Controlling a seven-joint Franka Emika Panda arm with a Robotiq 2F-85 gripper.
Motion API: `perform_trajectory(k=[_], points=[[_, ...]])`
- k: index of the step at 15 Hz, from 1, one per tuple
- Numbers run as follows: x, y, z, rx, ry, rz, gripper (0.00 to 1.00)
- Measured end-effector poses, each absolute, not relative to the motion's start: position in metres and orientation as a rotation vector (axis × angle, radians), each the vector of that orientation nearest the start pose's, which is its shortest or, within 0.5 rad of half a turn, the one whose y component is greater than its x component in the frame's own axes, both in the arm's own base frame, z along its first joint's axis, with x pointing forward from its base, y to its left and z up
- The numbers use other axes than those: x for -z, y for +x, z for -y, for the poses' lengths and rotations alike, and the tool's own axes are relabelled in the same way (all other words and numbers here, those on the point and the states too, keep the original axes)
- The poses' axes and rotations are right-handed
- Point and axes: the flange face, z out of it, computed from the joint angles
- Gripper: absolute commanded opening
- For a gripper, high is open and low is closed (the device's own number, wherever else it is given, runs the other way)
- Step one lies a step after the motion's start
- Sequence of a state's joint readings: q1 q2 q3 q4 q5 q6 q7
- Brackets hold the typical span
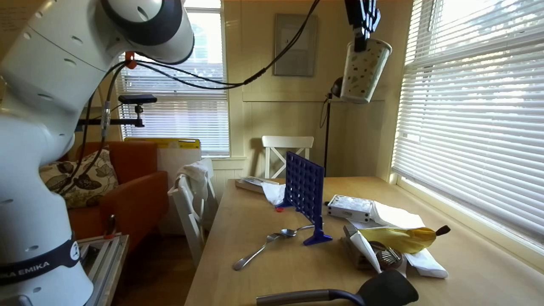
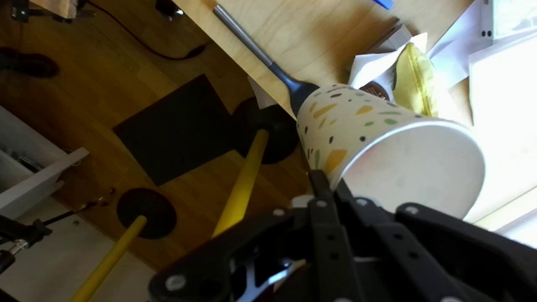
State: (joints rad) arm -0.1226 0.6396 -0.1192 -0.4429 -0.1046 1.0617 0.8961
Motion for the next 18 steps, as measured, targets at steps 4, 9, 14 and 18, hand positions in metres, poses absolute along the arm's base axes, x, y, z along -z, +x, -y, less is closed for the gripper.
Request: perform_trajectory(k=[4, 9, 14, 18], points=[[-0.638, 0.671, 0.130, 0.143, -2.828, -1.677, 0.01], [-0.522, 0.715, 0.157, -0.081, -2.910, -1.500, 0.01], [-0.408, 0.723, 0.190, -0.406, -2.901, -1.431, 0.04], [-0.385, 0.720, 0.192, -0.499, -2.895, -1.434, 0.01]])
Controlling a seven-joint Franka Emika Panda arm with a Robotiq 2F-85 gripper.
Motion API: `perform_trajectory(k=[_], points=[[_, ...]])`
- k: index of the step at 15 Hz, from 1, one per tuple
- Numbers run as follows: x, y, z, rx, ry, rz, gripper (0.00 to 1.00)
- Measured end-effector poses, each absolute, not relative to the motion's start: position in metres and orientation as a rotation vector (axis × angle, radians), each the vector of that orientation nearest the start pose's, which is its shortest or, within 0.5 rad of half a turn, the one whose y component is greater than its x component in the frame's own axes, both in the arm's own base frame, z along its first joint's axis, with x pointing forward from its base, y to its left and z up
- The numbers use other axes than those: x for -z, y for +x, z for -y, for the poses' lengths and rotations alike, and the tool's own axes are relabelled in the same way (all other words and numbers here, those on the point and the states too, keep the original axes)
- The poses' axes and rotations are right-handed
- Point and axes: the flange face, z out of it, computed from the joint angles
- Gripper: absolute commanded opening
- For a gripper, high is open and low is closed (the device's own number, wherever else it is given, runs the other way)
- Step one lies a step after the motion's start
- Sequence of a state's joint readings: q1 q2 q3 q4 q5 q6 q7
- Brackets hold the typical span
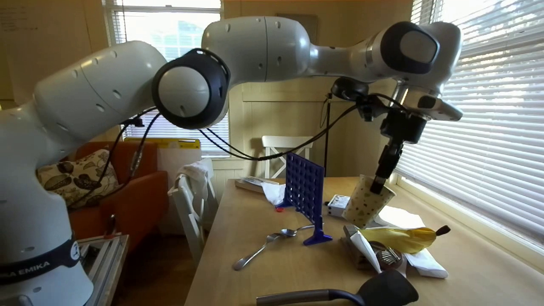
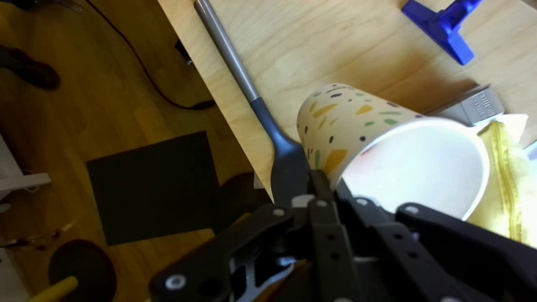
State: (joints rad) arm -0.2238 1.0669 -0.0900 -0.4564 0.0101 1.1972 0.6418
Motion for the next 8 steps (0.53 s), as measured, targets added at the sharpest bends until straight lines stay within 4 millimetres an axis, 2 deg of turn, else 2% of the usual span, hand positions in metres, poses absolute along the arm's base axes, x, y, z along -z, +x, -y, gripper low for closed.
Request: perform_trajectory(k=[3, 6, 8], points=[[-0.391, 0.724, 0.191, -0.438, -2.904, -1.446, 0.01], [-0.396, 0.747, 0.183, -0.168, -2.942, -1.489, 0.01], [-0.389, 0.762, 0.174, -0.029, -2.888, -1.583, 0.01]])
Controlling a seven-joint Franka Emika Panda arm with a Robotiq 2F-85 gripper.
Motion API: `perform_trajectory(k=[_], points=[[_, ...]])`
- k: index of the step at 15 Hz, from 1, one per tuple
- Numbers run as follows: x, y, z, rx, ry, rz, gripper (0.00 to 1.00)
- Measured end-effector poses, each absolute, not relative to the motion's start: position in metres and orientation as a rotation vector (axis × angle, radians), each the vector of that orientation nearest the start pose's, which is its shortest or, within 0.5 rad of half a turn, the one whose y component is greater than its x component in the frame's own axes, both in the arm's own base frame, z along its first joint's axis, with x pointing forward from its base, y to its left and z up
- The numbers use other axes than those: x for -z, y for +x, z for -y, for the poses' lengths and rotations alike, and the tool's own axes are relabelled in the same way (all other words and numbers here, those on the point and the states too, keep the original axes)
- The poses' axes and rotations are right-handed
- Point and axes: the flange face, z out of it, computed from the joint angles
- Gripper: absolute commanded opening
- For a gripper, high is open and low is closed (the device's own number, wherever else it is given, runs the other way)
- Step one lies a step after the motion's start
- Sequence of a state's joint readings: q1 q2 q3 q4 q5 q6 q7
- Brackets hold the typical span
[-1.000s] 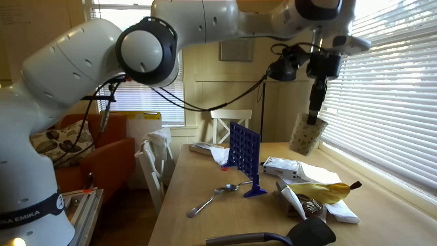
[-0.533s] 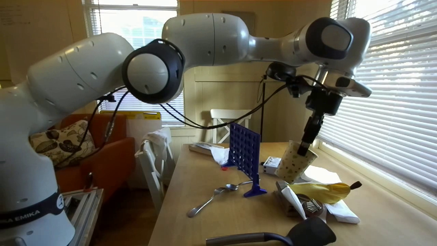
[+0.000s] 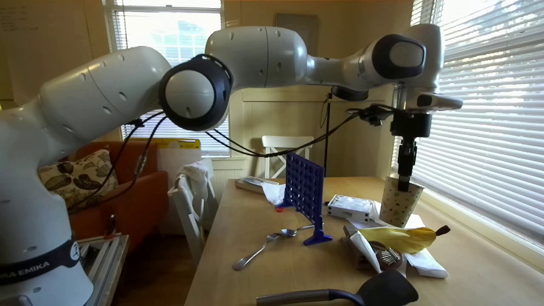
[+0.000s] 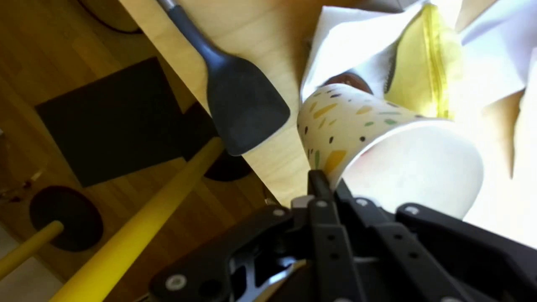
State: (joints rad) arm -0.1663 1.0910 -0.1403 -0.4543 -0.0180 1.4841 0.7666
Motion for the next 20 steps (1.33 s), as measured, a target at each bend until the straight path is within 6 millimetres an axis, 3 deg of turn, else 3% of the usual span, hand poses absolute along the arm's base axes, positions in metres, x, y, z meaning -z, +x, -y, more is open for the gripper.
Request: perform_trajectory(k=[4, 8, 12, 20], points=[[-0.355, 0.777, 0.171, 0.079, -2.756, -1.757, 0.04], [-0.355, 0.777, 0.171, 0.082, -2.753, -1.764, 0.01], [-0.354, 0.777, 0.180, 0.121, -2.657, -1.914, 0.01], [-0.314, 0.772, 0.209, 0.125, -2.421, -2.262, 0.01]])
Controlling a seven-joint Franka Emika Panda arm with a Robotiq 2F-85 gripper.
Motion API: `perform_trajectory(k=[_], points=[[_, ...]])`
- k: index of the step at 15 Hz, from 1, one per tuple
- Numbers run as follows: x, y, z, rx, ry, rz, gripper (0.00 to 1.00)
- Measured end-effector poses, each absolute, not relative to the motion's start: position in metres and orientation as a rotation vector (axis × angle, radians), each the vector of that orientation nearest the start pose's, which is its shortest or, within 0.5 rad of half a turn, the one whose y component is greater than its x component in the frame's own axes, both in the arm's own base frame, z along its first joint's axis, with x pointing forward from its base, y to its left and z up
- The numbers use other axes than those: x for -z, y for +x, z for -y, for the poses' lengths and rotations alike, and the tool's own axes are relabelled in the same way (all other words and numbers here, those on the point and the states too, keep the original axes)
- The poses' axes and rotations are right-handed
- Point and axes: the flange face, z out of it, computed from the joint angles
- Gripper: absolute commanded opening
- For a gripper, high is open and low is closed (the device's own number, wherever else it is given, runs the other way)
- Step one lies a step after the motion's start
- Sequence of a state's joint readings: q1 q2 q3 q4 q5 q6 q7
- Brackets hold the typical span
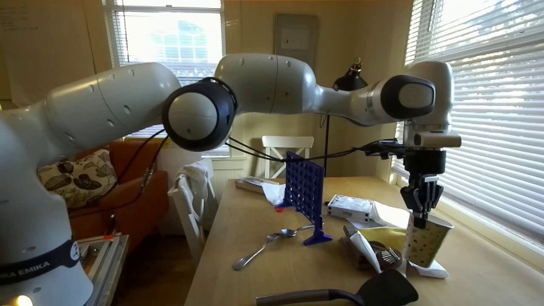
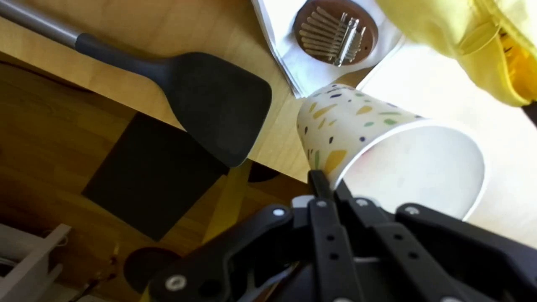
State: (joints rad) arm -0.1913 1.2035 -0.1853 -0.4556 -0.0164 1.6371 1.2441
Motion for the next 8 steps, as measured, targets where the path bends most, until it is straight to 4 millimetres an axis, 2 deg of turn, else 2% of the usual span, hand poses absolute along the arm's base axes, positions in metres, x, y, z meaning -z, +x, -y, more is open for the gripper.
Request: perform_trajectory(k=[4, 8], points=[[-0.295, 0.769, 0.221, 0.168, -2.312, -2.451, 0.01], [-0.274, 0.767, 0.222, 0.210, -2.253, -2.586, 0.01]])
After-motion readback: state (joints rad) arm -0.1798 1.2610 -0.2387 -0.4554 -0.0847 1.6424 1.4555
